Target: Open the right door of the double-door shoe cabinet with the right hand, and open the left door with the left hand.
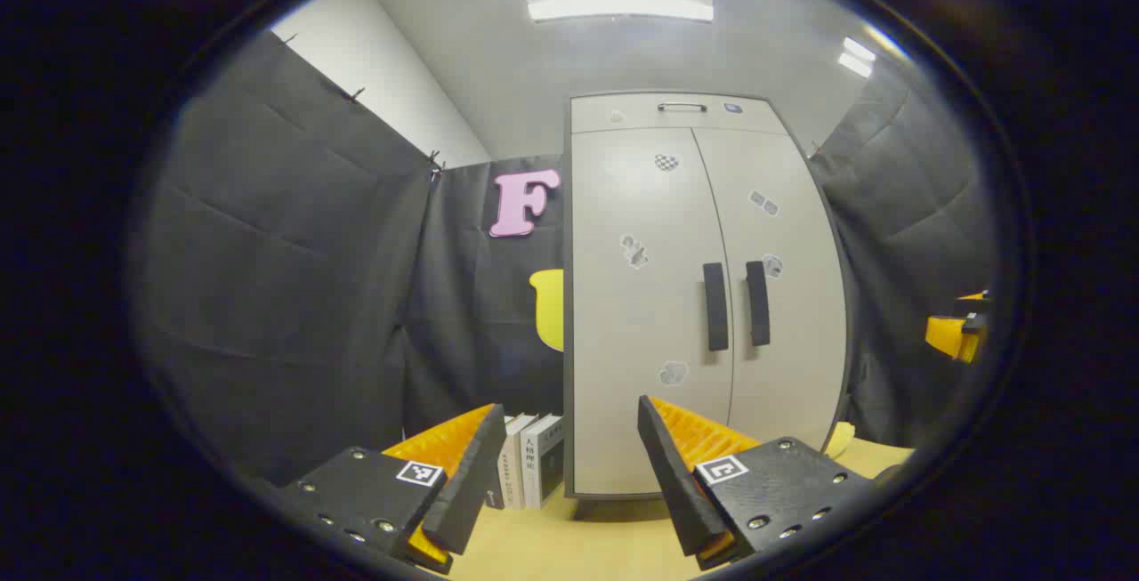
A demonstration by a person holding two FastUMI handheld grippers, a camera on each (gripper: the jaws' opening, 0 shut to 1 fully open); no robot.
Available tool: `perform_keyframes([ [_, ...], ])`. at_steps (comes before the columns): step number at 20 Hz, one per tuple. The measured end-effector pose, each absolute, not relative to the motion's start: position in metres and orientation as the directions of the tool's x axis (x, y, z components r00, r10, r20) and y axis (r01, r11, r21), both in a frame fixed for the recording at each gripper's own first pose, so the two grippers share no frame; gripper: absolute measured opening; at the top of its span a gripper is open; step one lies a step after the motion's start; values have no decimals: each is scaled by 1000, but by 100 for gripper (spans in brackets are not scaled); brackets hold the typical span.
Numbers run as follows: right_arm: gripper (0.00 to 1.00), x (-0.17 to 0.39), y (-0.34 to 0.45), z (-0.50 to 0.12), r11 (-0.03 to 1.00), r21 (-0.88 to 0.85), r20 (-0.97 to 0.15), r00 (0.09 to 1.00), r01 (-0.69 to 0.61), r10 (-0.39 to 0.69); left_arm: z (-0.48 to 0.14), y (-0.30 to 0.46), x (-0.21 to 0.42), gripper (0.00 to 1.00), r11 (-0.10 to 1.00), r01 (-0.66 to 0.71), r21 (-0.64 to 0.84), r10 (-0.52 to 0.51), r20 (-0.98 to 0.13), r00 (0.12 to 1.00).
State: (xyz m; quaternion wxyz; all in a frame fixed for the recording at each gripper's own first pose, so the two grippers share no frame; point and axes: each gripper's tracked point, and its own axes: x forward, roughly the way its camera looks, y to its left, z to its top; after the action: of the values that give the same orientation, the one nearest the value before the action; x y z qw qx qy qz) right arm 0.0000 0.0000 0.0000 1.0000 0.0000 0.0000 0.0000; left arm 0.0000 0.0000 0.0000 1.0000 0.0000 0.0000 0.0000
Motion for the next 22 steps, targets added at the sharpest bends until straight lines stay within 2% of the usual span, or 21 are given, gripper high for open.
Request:
perform_keyframes([
  [14, 97, 7, 12, -8, 999, 45, -24, 999, -28, 30, -20, 11, 5, 87, 998, -42, 38, 44, -59, 997],
  [22, 98, 41, 34, 6, 995, 54, -5, 996, -85, 86, -22, 25, -8, 87, 994, -68, 86, 74, -69, 995],
])
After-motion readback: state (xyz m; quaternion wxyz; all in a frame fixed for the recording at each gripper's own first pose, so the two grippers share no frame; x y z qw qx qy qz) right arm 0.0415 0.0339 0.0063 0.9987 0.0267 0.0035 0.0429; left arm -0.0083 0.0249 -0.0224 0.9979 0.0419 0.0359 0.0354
